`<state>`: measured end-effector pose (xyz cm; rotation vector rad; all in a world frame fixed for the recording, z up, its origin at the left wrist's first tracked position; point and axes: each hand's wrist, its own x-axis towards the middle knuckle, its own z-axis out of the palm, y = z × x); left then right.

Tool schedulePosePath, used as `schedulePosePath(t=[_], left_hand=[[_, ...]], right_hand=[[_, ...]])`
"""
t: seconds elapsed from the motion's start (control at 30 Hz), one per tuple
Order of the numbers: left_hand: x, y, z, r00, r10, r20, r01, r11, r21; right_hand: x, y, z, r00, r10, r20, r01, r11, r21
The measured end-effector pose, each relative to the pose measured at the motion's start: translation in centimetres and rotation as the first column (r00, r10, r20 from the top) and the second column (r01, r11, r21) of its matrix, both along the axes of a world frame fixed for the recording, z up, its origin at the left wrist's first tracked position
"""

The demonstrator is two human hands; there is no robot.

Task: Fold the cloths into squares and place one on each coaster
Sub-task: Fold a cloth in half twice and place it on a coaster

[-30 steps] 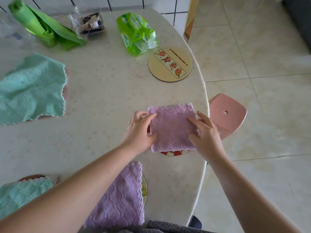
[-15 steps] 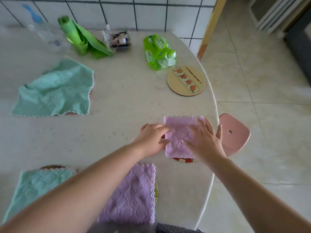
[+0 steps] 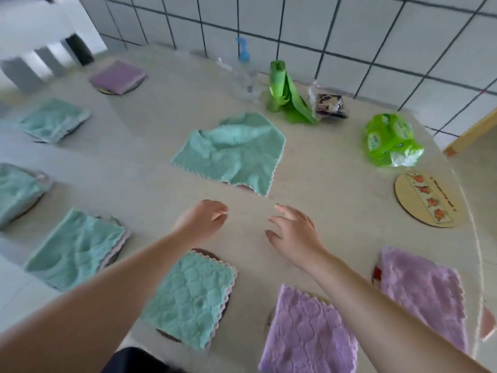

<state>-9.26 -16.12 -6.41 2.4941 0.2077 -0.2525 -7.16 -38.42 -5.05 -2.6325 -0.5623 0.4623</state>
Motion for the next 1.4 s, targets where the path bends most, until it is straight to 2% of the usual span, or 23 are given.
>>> schedulePosePath(t=[0.2,0.33,0.53,0.63,0.7,0.83,1.0,1.17,1.23,1.3,1.37,1.4], left_hand=[[3.5,7.7,-1.1,0.999,-0.041,0.002,0.040,0.975,0.218],[6.9,11.3,-1.7,0.982,-0.173,-0.069,0.187,0.913,0.363],[9.9,13.8,-3.0,0.950,-0.301,-0.083,0.307,0.855,0.418],[10.9,14.6,-3.3,0.954,-0.297,0.032,0.259,0.877,0.405],[11.7,14.9,-2.9,0.953,-0.264,0.152,0.200,0.919,0.339],[13.2,15.2,-0.2,0.957,-0.003,0.291,-0.003,1.000,0.018],[14.3,15.5,5.1,0.877,0.176,0.447,-0.091,0.974,-0.205],[13.2,16.2,11.0,0.795,0.249,0.554,-0.114,0.957,-0.266],[12.3,16.4,13.4,0.773,0.298,0.561,-0.110,0.933,-0.344],[11.7,16.4,15.1,0.783,0.365,0.504,-0.087,0.866,-0.492],[11.4,16.4,16.2,0.803,0.429,0.414,-0.085,0.770,-0.633],[11.4,16.5,16.5,0.812,0.435,0.390,-0.088,0.751,-0.655]], right_hand=[[3.6,5.4,-1.3,0.997,-0.032,-0.077,0.028,0.998,-0.054],[5.8,7.4,-2.3,0.991,-0.098,-0.095,0.085,0.988,-0.131],[7.6,8.5,-3.2,0.980,-0.193,-0.049,0.182,0.967,-0.178],[8.3,8.8,-2.9,0.958,-0.277,-0.078,0.271,0.959,-0.087],[8.8,8.6,-2.2,0.935,-0.350,-0.058,0.352,0.936,0.025],[10.3,8.3,1.1,0.878,-0.474,0.058,0.455,0.867,0.203],[12.4,7.4,6.6,0.844,-0.509,0.168,0.441,0.838,0.320],[12.3,6.5,12.7,0.834,-0.437,0.337,0.341,0.888,0.307],[12.0,6.3,15.1,0.819,-0.447,0.359,0.323,0.877,0.356],[12.0,6.1,16.7,0.801,-0.461,0.381,0.314,0.866,0.389],[12.4,6.0,17.4,0.816,-0.484,0.316,0.317,0.832,0.456],[12.6,6.1,17.6,0.839,-0.484,0.249,0.323,0.811,0.487]])
